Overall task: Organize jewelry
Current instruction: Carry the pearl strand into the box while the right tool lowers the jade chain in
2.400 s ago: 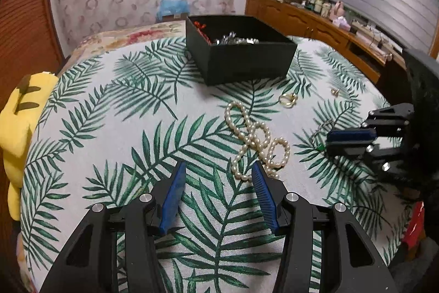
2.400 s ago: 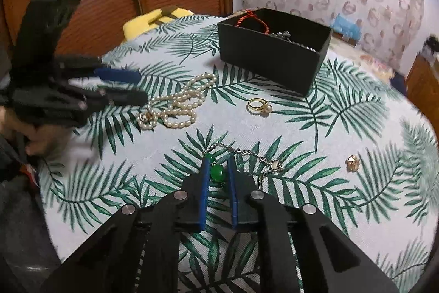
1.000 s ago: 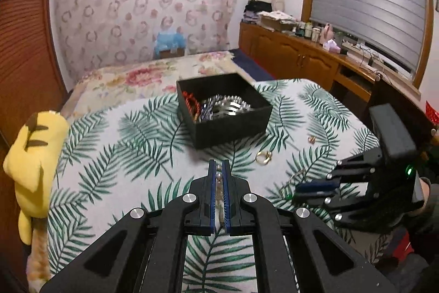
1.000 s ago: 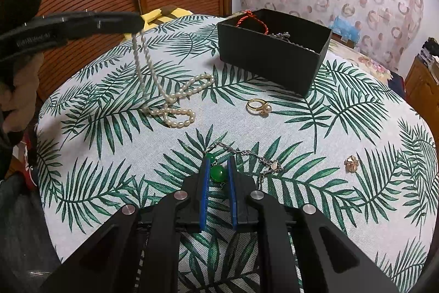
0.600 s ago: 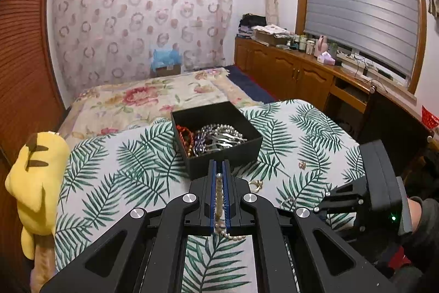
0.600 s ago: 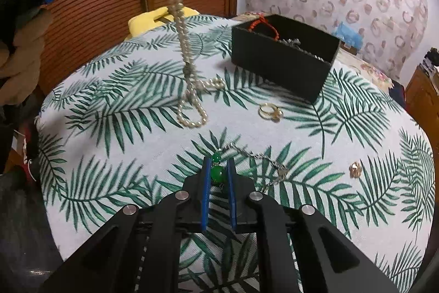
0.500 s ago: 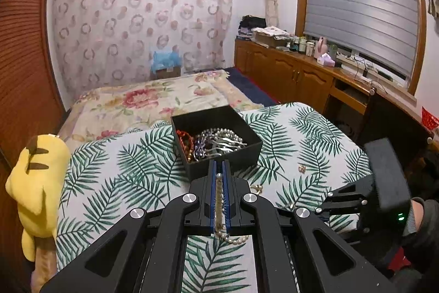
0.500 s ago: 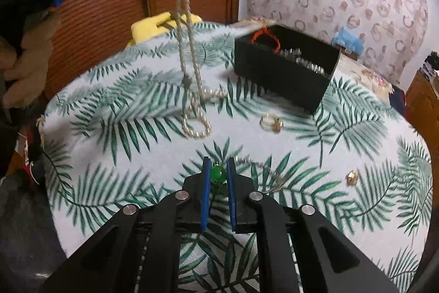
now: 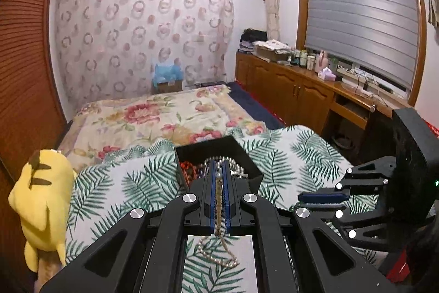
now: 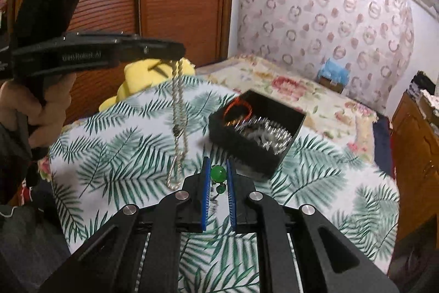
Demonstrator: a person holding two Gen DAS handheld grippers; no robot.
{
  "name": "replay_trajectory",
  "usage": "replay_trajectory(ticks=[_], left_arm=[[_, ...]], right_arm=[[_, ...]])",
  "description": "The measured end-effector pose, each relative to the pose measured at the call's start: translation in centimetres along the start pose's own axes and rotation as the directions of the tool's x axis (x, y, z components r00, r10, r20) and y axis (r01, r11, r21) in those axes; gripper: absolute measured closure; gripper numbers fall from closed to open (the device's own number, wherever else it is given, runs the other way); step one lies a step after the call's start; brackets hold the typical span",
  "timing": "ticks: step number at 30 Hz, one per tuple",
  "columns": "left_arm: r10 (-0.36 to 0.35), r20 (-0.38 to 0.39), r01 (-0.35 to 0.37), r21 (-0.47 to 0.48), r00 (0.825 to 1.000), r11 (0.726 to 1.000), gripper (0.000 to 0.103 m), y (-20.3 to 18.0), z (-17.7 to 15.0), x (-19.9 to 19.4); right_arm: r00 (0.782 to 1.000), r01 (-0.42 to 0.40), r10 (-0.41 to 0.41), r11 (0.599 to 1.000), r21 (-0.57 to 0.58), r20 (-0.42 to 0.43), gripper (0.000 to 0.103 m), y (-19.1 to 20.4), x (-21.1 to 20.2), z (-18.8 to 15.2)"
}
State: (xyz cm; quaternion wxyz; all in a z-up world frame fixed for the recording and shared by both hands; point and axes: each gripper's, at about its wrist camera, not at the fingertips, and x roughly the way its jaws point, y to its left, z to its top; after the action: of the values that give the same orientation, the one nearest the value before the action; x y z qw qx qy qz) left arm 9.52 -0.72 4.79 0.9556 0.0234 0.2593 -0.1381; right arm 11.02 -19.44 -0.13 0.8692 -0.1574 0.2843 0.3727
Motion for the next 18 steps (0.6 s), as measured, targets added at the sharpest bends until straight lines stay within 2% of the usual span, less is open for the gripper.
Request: replay_trajectory(ticks=[9, 18], left_arm=[[-0.011, 0.061, 0.011, 0.003, 0.998, 1.0, 0.099, 0.4, 3.3, 0.1], [-0.032, 0.104, 0.032, -0.003, 0.994, 0.999, 0.099, 1.0, 7.0, 0.7]], right_arm=[[0.999, 0.023, -0.022, 1.0, -0.01, 0.04, 0.09, -2.5, 0.0, 3.6], [0.998, -0.013, 0.013, 1.0, -0.005, 0.068, 0.09, -5.1, 1.8, 5.9]])
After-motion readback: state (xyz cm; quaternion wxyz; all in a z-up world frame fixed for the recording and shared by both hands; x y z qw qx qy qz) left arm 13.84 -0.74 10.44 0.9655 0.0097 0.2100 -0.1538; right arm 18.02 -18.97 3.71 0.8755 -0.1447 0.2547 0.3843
